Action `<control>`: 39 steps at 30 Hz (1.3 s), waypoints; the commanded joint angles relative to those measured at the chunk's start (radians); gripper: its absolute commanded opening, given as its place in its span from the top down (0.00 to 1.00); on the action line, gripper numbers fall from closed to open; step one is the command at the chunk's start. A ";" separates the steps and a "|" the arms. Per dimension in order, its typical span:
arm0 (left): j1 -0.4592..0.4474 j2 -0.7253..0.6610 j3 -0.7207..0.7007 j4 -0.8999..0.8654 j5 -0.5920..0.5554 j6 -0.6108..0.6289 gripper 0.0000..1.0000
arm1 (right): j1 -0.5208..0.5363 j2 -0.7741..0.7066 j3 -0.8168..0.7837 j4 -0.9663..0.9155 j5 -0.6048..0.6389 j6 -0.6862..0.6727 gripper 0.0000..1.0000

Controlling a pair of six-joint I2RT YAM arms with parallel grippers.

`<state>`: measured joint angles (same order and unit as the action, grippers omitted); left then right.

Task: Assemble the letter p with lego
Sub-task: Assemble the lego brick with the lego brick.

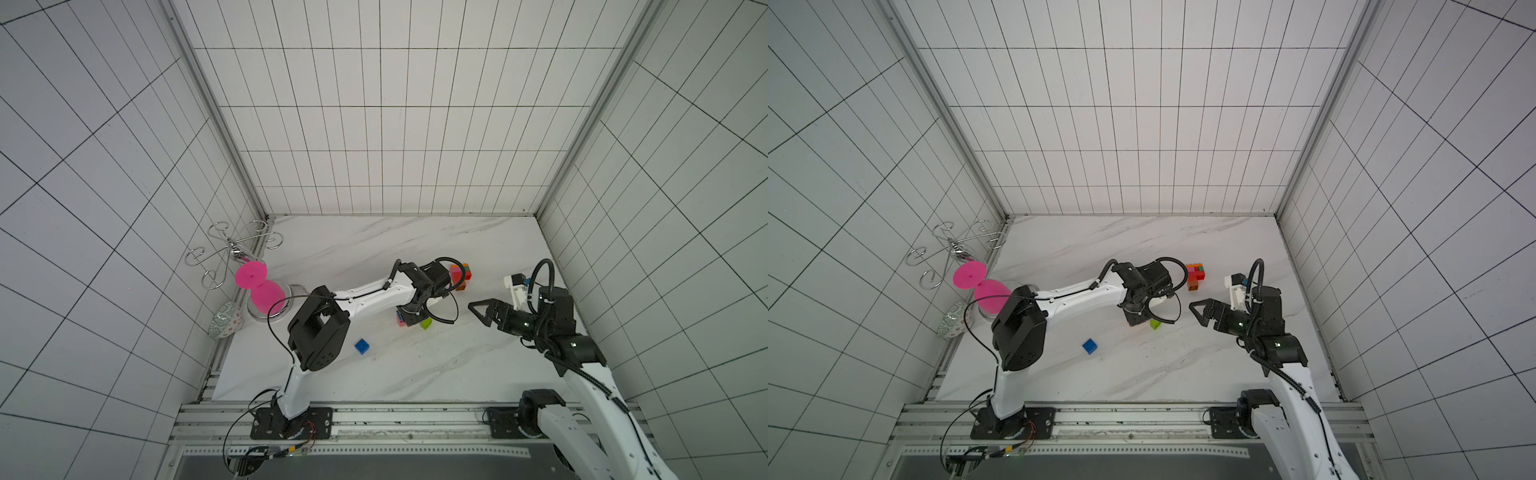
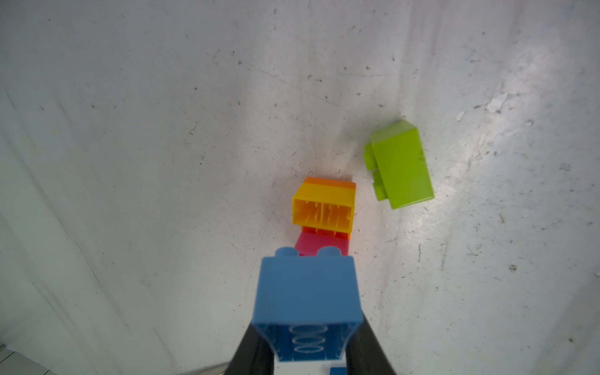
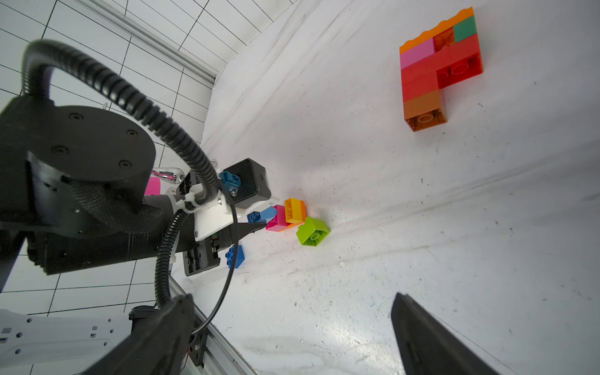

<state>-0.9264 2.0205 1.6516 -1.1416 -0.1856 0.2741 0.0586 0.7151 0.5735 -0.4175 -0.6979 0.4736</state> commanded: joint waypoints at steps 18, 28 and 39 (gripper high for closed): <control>0.011 0.046 0.007 0.009 0.037 0.021 0.75 | -0.020 0.031 -0.024 0.052 -0.026 0.000 0.02; 0.006 0.028 -0.012 0.020 0.055 0.019 0.52 | -0.030 0.036 -0.032 0.074 -0.058 0.010 0.01; -0.001 -0.058 -0.009 0.021 0.039 0.001 0.47 | -0.034 0.041 -0.035 0.079 -0.065 0.013 0.02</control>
<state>-0.9218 2.0373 1.6310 -1.1336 -0.1493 0.2771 0.0387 0.7582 0.5671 -0.3542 -0.7429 0.4858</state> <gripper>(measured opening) 0.520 0.985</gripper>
